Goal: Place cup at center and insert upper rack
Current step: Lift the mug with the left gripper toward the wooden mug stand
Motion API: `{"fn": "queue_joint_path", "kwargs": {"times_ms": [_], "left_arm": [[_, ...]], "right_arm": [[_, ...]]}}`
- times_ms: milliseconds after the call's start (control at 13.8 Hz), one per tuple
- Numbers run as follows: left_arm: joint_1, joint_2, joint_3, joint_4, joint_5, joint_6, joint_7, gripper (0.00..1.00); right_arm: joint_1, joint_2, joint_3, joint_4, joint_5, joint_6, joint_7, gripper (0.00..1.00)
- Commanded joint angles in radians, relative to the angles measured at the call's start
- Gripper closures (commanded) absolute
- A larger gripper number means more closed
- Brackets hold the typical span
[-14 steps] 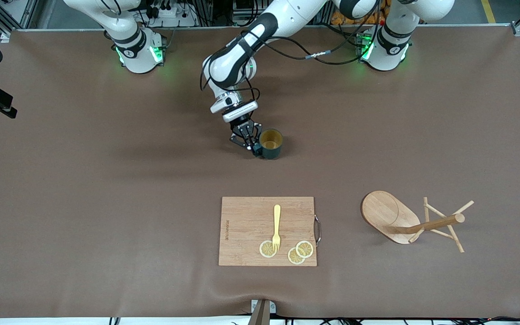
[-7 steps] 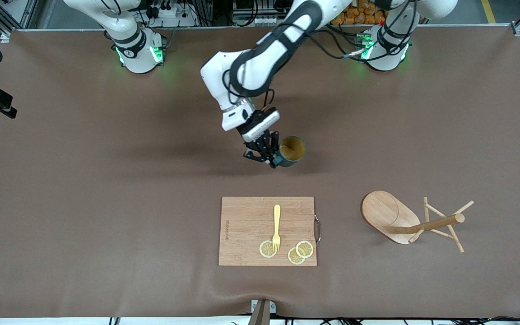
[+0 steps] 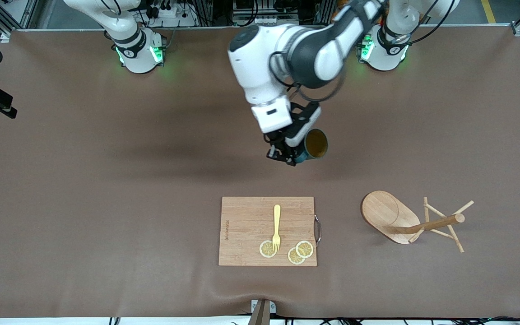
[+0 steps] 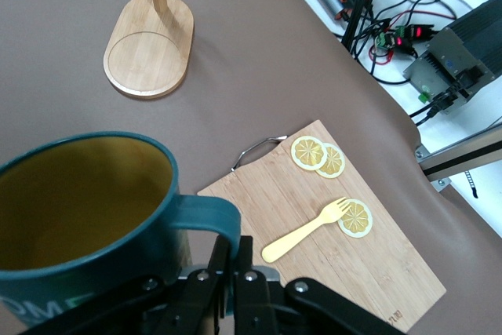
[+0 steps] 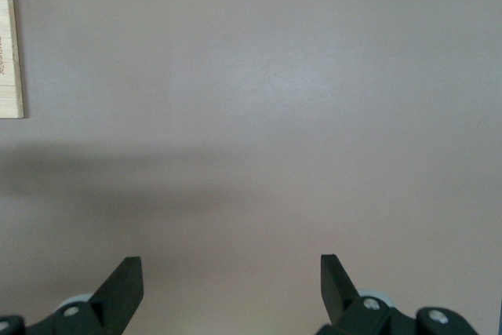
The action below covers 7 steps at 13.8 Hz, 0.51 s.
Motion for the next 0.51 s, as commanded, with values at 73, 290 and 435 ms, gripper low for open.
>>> {"fn": "queue_joint_path", "kwargs": {"times_ms": [73,290,435], "left_arm": [[0.131,-0.098,-0.009,-0.029,-0.230,0.036,0.222,1.00],[0.238,-0.128,-0.011,-0.029,-0.398,0.036,0.390,1.00],[0.272,-0.148,-0.007,-0.029,-0.456,0.036,0.436,1.00]], "right_arm": [[-0.011,0.013,0.011,0.025,0.002,-0.015,0.005,0.00],[-0.010,0.013,0.011,0.023,0.002,-0.015,0.005,0.00],[-0.011,0.013,0.011,0.023,0.004,-0.015,0.005,0.00]]}}
